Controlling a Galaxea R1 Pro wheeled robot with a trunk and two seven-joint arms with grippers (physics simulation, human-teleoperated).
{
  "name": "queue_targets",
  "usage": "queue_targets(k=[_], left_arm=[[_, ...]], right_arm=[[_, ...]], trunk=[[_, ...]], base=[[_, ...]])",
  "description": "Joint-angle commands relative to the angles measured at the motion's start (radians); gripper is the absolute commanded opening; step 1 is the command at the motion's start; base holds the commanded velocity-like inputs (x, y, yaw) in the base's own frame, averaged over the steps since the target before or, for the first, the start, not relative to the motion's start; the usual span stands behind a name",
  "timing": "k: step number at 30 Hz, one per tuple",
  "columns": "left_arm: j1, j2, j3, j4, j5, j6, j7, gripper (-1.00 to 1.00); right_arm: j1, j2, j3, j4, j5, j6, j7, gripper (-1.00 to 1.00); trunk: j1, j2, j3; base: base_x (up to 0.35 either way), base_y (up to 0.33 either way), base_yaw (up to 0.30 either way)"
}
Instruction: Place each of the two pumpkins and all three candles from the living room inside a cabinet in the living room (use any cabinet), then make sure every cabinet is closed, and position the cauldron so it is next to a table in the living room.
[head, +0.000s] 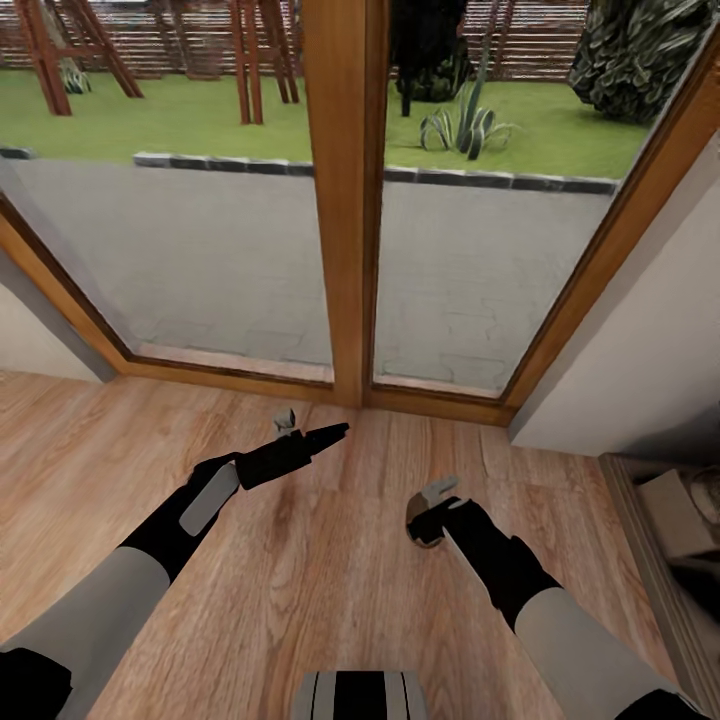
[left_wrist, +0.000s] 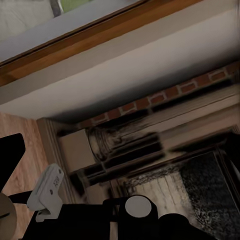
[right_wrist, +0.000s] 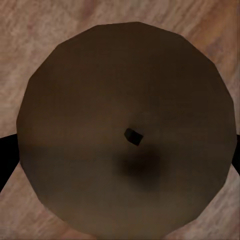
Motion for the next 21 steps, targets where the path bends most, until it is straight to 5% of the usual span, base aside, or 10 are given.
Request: queue_targets(k=[1, 21], left_arm=[[0.0, 0.0, 0.0, 0.0, 0.0, 0.0, 0.0, 1.0], [0.0, -0.001, 0.0, -0.002, 0.0, 0.003, -0.001, 1.0]], right_arm=[[0.003, 0.0, 0.0, 0.0, 0.0, 0.0, 0.001, -1.0], [0.012, 0.001, 0.0, 0.002, -0.005, 0.0, 0.002, -1.0]], trunk=[[0.0, 0.0, 0.004], [-0.009, 0.005, 0.081]], base=[[0.0, 0.0, 0.124], [0.0, 0.0, 0.282]])
